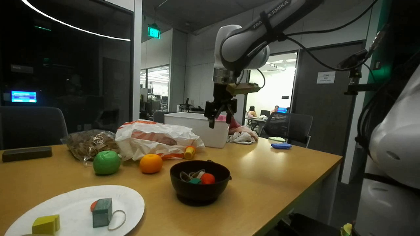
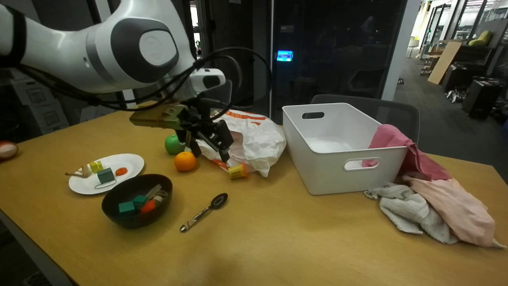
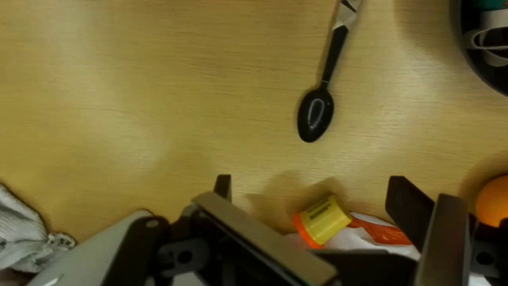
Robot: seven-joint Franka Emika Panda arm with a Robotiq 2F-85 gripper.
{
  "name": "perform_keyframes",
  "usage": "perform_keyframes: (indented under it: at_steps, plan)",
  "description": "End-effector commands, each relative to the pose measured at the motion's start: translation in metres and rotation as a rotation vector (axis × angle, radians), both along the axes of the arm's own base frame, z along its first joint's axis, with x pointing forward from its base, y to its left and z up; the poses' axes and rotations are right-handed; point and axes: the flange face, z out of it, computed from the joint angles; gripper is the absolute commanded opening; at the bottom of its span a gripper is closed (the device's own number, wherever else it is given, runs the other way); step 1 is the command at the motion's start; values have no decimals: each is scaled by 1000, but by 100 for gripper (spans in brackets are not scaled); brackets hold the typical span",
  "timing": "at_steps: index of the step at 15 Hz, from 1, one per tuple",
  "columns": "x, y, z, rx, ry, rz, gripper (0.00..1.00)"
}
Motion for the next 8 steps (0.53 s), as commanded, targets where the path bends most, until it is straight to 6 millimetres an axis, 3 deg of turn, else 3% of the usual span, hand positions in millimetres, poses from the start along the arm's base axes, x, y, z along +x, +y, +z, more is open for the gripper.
perform_keyframes:
  at_steps: [1, 8]
  plan:
    - [-4, -23, -9, 26, 44, -29, 100]
    - [-6, -22, -23, 16, 64, -31, 100]
